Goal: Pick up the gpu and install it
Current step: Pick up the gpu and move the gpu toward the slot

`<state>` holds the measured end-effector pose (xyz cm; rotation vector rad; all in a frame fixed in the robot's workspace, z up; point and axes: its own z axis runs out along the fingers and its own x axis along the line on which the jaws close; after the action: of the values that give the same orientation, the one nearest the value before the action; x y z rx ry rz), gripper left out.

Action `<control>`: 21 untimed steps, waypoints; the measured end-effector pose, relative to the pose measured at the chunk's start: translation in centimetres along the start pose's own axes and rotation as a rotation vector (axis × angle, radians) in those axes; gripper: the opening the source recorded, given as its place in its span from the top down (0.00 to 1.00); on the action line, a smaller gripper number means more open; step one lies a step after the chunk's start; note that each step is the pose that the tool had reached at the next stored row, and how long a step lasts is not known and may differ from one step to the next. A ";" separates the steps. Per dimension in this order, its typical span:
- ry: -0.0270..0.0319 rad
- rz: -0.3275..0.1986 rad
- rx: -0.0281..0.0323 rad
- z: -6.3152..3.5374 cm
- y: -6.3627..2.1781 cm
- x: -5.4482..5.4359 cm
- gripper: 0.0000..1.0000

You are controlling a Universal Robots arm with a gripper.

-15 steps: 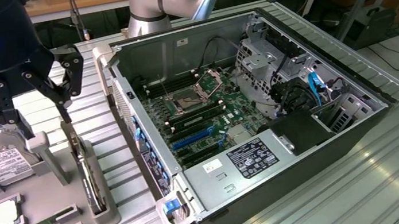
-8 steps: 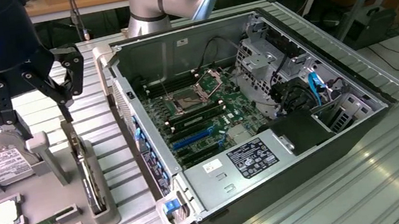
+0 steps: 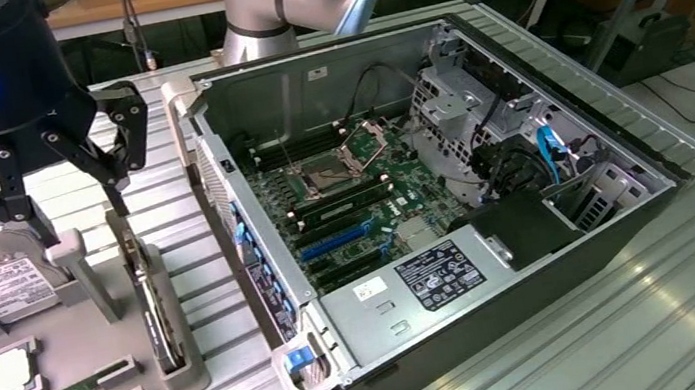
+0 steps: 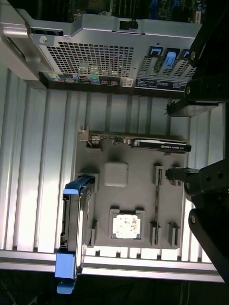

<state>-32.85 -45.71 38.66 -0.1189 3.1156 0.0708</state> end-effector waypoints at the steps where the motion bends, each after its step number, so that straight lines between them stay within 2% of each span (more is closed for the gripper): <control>1: 0.0000 0.000 0.0000 0.10 0.00 0.0 0.44; 21: 0.0000 0.000 0.0001 2.38 -0.35 0.1 0.44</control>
<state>-32.85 -45.95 36.27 -0.1183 3.1156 0.0707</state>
